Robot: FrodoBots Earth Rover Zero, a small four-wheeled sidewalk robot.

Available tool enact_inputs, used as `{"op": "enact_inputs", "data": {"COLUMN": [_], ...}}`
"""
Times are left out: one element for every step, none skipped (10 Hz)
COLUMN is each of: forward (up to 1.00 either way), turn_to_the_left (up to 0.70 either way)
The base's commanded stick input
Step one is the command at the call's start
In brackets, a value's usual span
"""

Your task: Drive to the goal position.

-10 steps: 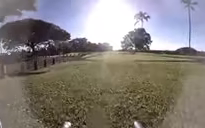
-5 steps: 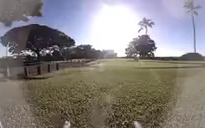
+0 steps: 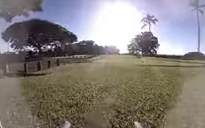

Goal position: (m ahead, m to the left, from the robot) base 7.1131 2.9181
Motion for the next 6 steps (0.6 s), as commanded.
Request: {"op": "enact_inputs", "data": {"forward": [0.45,0.45,0.45,0.45,0.45,0.45], "turn_to_the_left": [0.0,0.0,0.0,0.0,0.0,0.0]}}
